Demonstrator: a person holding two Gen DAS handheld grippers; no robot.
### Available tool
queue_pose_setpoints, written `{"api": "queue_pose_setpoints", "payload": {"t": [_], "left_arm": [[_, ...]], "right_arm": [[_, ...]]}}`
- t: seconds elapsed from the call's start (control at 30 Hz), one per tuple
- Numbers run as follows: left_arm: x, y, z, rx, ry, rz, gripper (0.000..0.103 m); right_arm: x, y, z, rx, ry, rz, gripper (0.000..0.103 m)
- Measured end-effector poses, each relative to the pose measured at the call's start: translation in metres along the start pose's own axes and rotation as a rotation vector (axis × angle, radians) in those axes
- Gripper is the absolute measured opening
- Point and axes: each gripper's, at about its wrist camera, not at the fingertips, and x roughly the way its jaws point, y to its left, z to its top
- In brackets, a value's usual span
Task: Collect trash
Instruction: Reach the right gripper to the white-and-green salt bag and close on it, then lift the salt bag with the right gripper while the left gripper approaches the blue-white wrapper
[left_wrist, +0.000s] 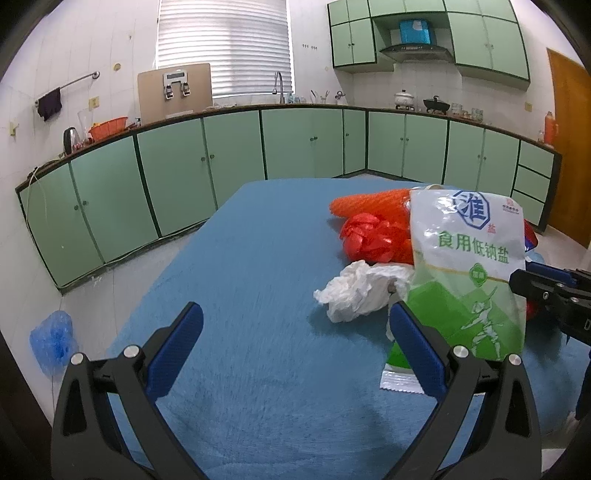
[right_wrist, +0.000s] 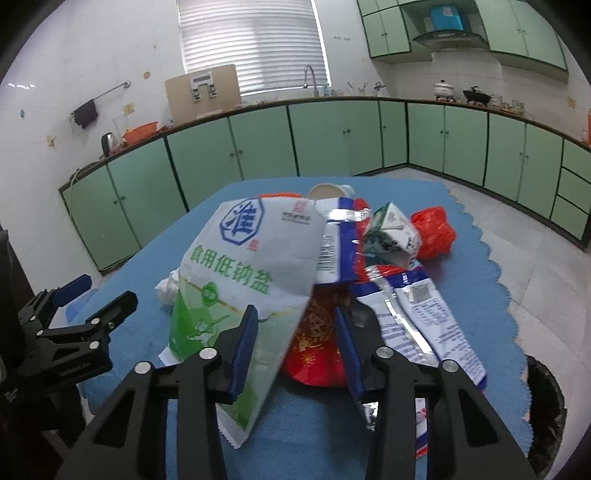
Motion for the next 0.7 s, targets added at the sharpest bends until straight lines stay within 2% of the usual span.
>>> {"api": "queue_pose_setpoints", "payload": {"t": [0.23, 0.4, 0.7], "left_arm": [[0.005, 0.003, -0.002, -0.006, 0.008, 0.008, 0.098], [0.003, 0.002, -0.001, -0.005, 0.009, 0.011, 0.098], [-0.003, -0.002, 0.0, -0.006, -0.014, 0.008, 0.098]], "right_arm": [[0.004, 0.008, -0.001, -0.025, 0.018, 0.055, 0.033], [0.001, 0.002, 0.0, -0.017, 0.016, 0.082, 0.013], [-0.029, 0.007, 0.006, -0.04, -0.036, 0.172, 0.004]]}}
